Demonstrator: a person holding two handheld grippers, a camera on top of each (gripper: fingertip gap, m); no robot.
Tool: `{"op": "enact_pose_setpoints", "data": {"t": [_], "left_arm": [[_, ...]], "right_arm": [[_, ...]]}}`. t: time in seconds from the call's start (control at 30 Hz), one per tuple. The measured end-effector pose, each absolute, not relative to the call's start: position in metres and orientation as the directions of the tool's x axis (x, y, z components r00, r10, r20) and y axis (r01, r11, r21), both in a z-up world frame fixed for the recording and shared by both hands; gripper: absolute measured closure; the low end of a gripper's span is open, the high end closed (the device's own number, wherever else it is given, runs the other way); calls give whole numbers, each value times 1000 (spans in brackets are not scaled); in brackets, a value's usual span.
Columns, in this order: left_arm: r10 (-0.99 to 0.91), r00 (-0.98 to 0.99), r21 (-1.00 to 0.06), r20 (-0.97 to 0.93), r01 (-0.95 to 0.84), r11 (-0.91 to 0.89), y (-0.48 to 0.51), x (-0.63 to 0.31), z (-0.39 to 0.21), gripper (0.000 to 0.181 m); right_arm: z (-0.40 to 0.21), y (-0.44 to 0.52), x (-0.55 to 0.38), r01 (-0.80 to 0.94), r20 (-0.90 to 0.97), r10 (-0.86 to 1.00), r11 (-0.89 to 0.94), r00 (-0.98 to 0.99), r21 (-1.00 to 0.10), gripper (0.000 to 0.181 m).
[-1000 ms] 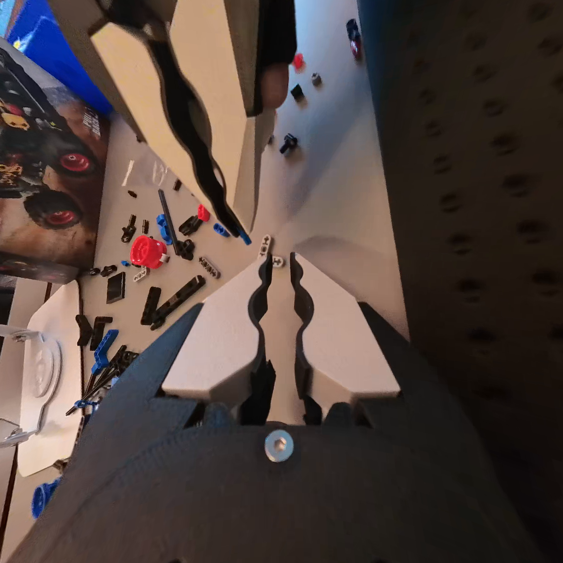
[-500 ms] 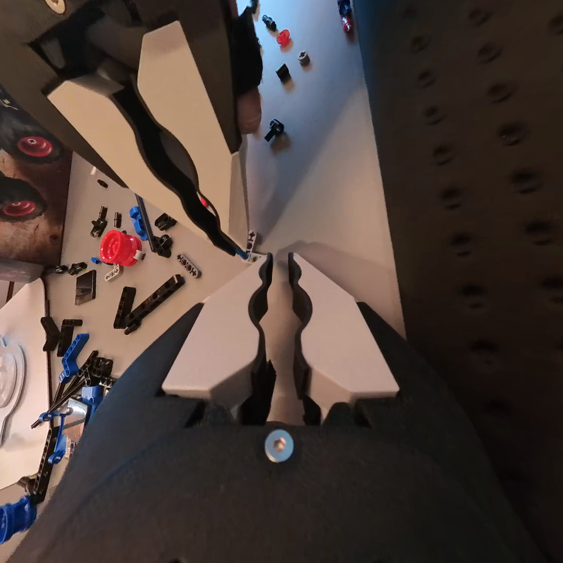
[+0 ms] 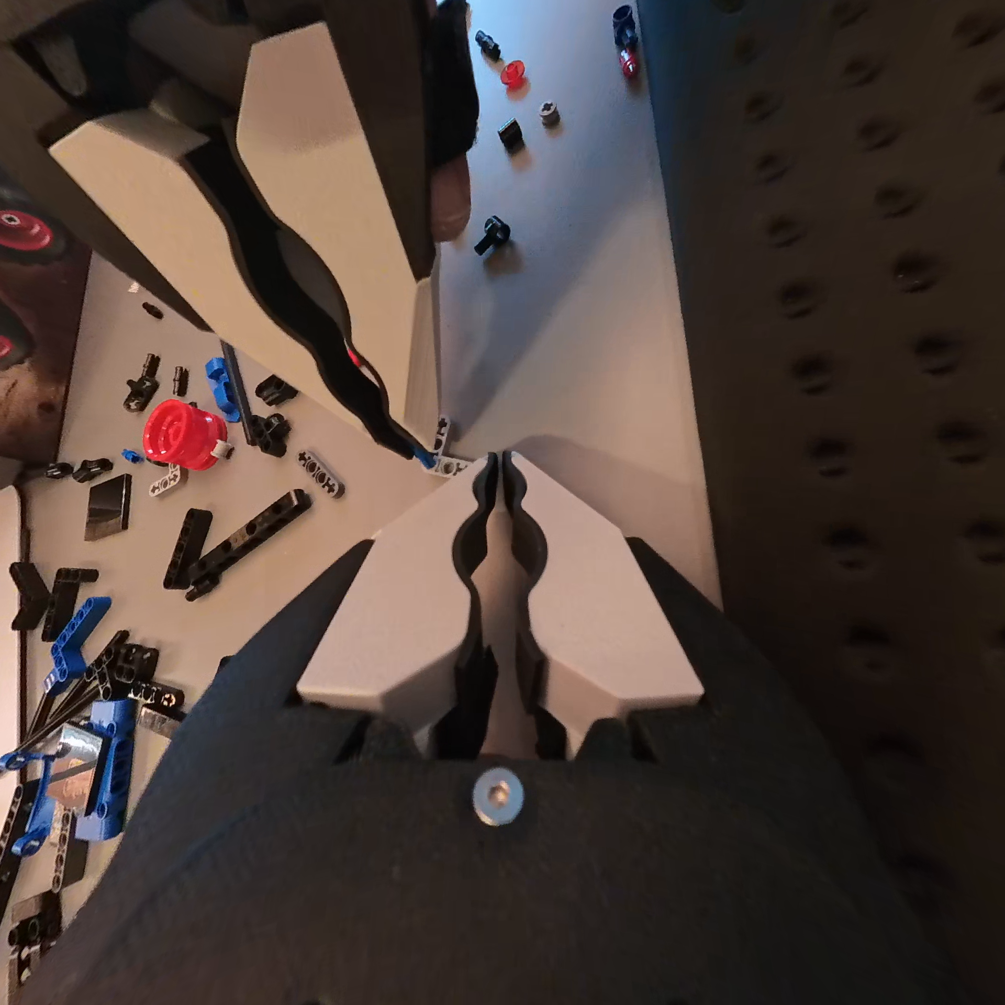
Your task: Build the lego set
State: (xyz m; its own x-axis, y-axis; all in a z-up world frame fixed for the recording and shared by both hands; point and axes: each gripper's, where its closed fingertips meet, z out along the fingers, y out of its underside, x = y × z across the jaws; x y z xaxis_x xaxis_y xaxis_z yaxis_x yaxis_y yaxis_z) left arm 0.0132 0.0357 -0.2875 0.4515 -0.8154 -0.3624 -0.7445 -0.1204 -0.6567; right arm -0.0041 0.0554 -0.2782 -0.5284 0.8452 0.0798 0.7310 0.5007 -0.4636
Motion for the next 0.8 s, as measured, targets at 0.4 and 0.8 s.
{"op": "enact_pose_setpoints", "data": {"t": [0.4, 0.8], "left_arm": [[-809, 449, -654, -379, -749, -110, 37, 10, -287, 179], [-814, 475, -675, -335, -724, -144, 38, 10, -288, 181]], "right_arm": [[-279, 57, -3, 793, 61, 834, 541, -548, -279, 180], [-279, 55, -7, 792, 74, 830, 551, -553, -261, 180]]}}
